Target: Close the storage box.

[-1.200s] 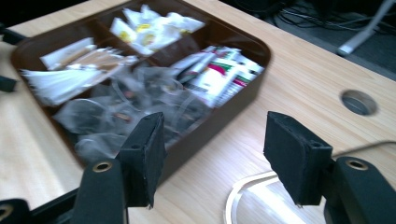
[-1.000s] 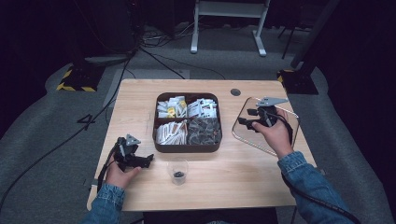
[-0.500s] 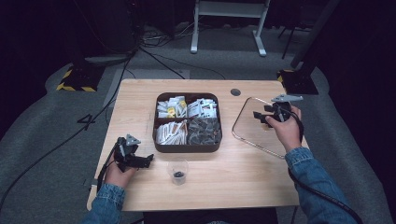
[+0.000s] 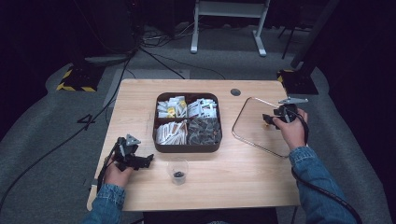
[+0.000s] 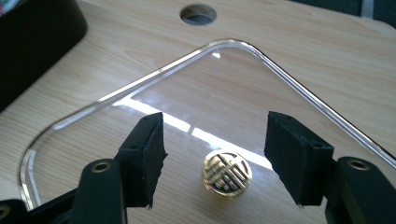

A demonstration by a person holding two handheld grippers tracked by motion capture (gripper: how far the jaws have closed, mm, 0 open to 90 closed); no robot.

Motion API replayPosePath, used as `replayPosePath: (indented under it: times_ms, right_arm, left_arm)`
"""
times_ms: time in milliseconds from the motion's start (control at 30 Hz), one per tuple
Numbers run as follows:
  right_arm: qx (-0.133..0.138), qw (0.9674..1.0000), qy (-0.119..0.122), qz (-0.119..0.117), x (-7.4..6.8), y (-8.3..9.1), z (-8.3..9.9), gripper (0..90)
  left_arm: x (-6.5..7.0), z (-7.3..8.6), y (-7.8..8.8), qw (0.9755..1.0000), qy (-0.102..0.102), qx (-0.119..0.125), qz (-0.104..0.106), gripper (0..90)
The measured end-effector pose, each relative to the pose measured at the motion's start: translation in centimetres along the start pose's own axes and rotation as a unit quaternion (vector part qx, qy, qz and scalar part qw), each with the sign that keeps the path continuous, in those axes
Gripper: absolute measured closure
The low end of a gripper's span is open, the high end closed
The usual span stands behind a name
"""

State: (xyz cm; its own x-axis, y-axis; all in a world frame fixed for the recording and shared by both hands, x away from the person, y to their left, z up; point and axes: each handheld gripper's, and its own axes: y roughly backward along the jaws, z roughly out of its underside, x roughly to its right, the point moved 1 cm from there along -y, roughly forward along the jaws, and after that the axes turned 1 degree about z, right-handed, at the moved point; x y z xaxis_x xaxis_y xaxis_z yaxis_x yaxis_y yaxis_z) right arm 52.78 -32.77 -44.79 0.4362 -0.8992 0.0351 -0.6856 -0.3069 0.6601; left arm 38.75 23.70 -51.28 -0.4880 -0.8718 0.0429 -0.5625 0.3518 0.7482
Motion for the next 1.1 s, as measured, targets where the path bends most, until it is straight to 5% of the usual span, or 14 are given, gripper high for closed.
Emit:
replayPosePath:
  times_ms: [333, 767, 1100]
  right_arm:
    - [-0.025, 0.9994, -0.020, 0.009, 1.6, -0.9, 2.4, 38.0]
    - [-0.051, 0.9984, -0.023, 0.001, 1.0, -2.5, 3.2, 43.1]
    - [-0.046, 0.9987, -0.022, -0.001, 0.7, -3.0, 3.4, 58.1]
  left_arm:
    - [0.0, 0.0, 0.0, 1.0000, 0.000, 0.001, -0.001, 0.2]
    - [0.0, 0.0, 0.0, 1.0000, 0.000, 0.001, -0.001, 0.2]
    - [0.0, 0.0, 0.0, 1.0000, 0.000, 0.001, -0.001, 0.0]
